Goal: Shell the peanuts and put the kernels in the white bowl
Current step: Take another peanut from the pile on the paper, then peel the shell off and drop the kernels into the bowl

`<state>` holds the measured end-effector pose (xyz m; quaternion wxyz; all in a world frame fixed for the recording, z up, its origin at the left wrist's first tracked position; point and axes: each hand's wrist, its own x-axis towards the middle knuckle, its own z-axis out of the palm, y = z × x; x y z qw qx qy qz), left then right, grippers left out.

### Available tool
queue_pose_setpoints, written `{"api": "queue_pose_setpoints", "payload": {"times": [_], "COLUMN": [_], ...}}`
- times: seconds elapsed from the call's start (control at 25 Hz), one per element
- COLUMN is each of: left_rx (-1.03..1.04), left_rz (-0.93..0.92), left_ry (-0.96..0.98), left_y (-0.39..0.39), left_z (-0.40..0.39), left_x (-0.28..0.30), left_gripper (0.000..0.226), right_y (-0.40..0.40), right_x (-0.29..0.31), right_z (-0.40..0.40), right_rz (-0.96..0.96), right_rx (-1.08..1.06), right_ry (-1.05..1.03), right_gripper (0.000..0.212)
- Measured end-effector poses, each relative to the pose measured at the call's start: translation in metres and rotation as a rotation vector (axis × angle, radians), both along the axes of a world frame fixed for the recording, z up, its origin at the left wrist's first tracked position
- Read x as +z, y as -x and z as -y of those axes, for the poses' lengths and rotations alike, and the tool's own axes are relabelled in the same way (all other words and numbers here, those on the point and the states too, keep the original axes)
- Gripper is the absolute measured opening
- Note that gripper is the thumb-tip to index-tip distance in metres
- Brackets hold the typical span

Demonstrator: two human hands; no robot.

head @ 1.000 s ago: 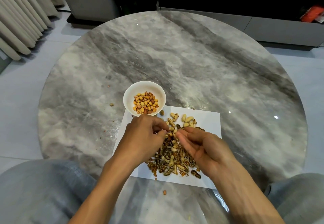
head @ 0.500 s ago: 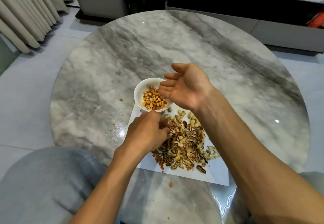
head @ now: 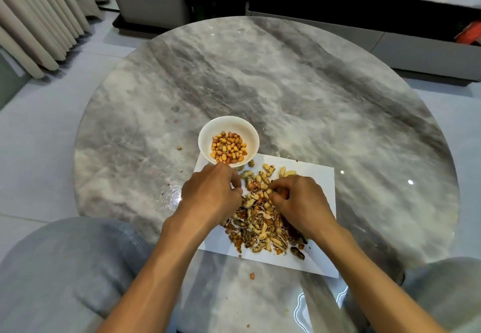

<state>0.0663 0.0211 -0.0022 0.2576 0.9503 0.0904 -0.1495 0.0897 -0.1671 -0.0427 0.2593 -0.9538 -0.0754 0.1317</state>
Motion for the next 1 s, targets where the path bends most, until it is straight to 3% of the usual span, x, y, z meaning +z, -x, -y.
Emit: {"api": "queue_pose_setpoints", "payload": {"times": [0.2,0.36,0.44,0.6,1.0], "left_rx": [0.013,-0.011,-0.072,-0.124,-0.046], "left_rz": [0.118,0.221,0.297,0.420,0.503], "left_ry": [0.085,0.432,0.604,0.805,0.981], "left_y": [0.001,-0.001,-0.002,-0.001,-0.002], "left_z": [0.005,0.012,0.017,0.022,0.027], "left_x": [0.001,0.002,0.003,0.008,0.005], "left_gripper": [0.015,0.020,0.020,0.015,0.013], "right_y": [-0.001,0.002,0.010,0.024,0.027], "right_x": [-0.002,0.023,0.040,0.056,0.057], "right_z": [0.000,0.006,0.010,0.010,-0.010], "right_rz": [0.084,-0.218,-0.320,-0.353,-0.537], "right_rx": [-0.022,-0.264,-0.278,-0.255,-0.315], "right_ry": [-0.037,-0.634,-0.853,-1.091,-1.472], "right_gripper": [0.013,0.015,0.013,0.013,0.021]}}
